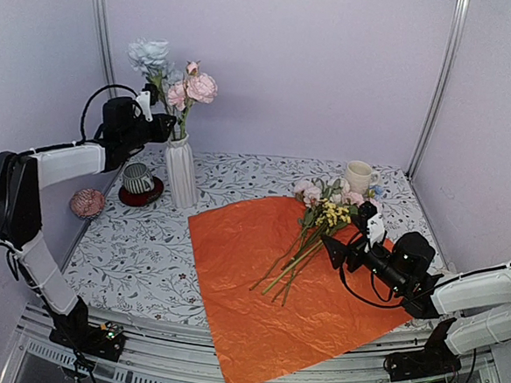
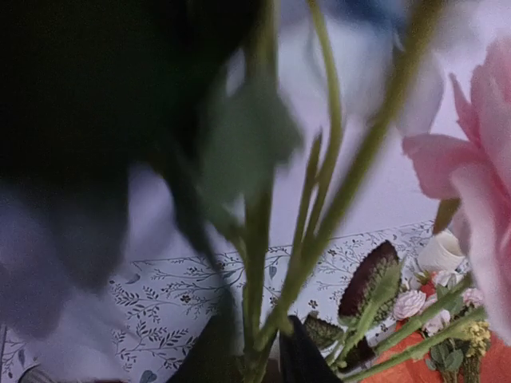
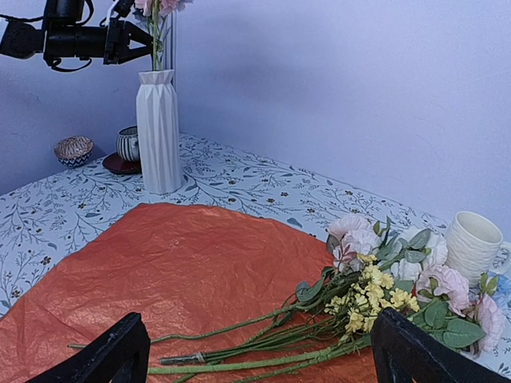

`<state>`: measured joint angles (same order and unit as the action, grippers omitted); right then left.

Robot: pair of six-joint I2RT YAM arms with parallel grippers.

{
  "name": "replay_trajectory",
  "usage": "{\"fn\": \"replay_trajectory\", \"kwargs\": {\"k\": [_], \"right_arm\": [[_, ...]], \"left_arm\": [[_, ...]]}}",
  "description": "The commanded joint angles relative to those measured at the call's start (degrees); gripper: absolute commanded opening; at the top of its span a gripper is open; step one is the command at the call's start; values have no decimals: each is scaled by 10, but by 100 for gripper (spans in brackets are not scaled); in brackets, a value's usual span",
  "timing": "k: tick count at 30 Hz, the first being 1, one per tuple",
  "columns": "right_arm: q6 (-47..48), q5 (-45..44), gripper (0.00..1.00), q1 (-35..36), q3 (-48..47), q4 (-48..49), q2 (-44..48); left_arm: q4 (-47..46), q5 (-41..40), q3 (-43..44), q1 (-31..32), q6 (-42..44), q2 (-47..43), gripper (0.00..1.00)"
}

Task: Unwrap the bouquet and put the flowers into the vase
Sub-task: Place the fake flower in the vase.

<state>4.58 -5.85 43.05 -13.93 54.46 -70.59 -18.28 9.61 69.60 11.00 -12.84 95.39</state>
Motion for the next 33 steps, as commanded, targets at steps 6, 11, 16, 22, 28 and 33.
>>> {"fn": "replay_trajectory", "kwargs": {"k": [6,11,16,22,28,33], "right_arm": [[3,7,99,-2,-16,-3,-4],[3,9,99,-2,-17,-3,-5],[3,11,99,-2,-18,-5,-7],[4,12,99,-2,-19,-7,-7],[5,16,99,-2,-21,-8,-9],[4,19,99,-2,-22,-9,-10]], "left_arm": [[55,-5,47,5,-5,12,28],[62,-3,46,5,-3,10,28],[67,-16,56,5,2,18,26],[128,-26,123,5,-2,46,22],[175,-20,172,4,-25,64,24],[187,-5,198,5,-29,66,23]]}}
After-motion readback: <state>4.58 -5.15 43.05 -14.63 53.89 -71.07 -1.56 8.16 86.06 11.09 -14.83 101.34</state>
